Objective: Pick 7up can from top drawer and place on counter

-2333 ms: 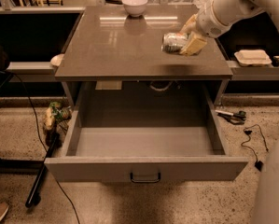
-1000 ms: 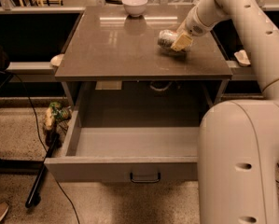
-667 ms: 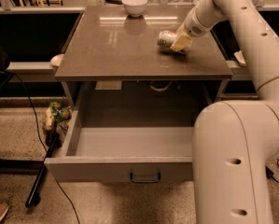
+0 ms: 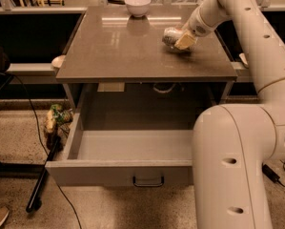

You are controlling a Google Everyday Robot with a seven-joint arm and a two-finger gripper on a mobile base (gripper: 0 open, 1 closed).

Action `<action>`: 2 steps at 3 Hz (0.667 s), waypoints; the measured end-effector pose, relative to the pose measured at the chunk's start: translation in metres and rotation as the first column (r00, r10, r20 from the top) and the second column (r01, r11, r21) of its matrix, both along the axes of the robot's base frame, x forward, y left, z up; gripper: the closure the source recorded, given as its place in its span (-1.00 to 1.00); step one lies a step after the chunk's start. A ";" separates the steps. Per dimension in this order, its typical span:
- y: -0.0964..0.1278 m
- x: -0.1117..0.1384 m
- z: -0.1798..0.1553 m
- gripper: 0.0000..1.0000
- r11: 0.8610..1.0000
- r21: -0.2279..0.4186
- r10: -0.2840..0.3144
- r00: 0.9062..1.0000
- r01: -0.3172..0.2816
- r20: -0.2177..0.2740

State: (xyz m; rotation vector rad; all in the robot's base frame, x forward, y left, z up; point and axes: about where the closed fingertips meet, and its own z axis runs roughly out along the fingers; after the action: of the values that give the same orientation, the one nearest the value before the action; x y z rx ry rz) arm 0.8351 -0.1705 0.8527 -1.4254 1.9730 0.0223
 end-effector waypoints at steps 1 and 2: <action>-0.002 0.001 0.006 -1.00 1.000 0.007 0.000 1.000 0.000 0.012; -0.010 0.000 0.023 -1.00 1.000 0.014 -0.008 0.999 0.007 0.047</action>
Offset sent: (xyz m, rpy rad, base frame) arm 0.0000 -0.0265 0.0572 0.0217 -0.1052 -0.0232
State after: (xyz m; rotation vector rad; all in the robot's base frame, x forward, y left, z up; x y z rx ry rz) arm 0.8355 -0.1802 0.8757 -1.3974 1.9360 -0.0012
